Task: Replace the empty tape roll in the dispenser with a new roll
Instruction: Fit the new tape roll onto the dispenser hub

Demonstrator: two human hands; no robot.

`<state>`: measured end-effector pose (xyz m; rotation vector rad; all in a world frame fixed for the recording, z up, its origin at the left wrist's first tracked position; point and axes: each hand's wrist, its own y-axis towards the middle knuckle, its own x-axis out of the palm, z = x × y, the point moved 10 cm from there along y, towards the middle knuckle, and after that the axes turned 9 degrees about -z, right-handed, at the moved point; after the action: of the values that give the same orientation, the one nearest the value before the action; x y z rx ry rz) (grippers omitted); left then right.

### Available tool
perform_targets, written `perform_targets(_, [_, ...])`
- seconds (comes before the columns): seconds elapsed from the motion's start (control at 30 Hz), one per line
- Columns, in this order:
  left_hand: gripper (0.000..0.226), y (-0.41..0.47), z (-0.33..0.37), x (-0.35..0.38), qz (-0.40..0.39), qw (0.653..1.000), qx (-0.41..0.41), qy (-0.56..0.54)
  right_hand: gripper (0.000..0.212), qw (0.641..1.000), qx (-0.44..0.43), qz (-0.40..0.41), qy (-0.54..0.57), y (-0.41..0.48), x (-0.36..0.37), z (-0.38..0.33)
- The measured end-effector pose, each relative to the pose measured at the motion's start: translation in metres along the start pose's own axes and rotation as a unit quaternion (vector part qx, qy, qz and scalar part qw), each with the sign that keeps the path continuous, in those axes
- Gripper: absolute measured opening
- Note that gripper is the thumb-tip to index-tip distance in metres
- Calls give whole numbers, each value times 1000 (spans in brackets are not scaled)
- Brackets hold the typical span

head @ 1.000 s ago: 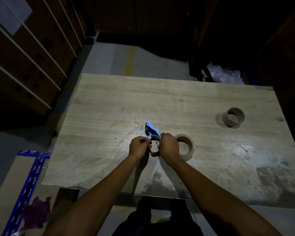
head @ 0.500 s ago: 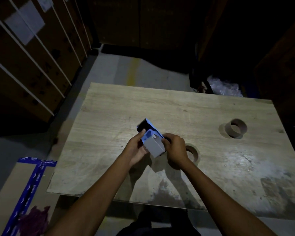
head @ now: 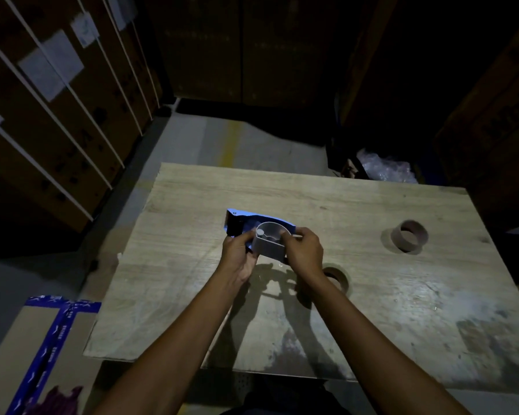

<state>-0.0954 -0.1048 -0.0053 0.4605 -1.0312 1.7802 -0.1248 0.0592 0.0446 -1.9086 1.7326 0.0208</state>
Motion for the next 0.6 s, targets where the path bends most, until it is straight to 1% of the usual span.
perform_targets(0.07, [16,-1,-3,11,-29,998,-19,-50,32,999,13,-4,36,-1,2,2])
perform_targets(0.13, [14,-1,-2,25,-77,993,-23,-83,28,997,10,9,72,-2,-1,-1])
perform_targets(0.17, [16,-2,0,31,-99,991,-20,-87,27,998,-5,24,66,-2,-5,-5])
perform_targets(0.23, [25,-1,4,37,-119,989,-18,-82,25,997,-49,51,35,-1,-15,-17])
perform_targets(0.3, [29,1,6,38,-107,991,-22,-77,23,994,-80,64,28,-2,-22,-25])
perform_targets(0.33, [26,3,7,37,-95,992,-25,-76,25,993,-84,68,41,-1,-25,-26])
perform_targets(0.4, [21,4,8,33,-70,995,-29,-69,40,992,-69,82,71,-1,-31,-25])
perform_targets(0.47, [23,5,10,34,-55,995,-22,-79,52,989,-57,103,88,-1,-37,-24])
perform_targets(0.53, [24,7,10,39,-55,993,-8,-106,52,986,-56,116,104,-3,-39,-23])
perform_targets(0.6, [22,8,9,43,-53,992,-3,-118,43,985,-62,119,113,-7,-38,-23])
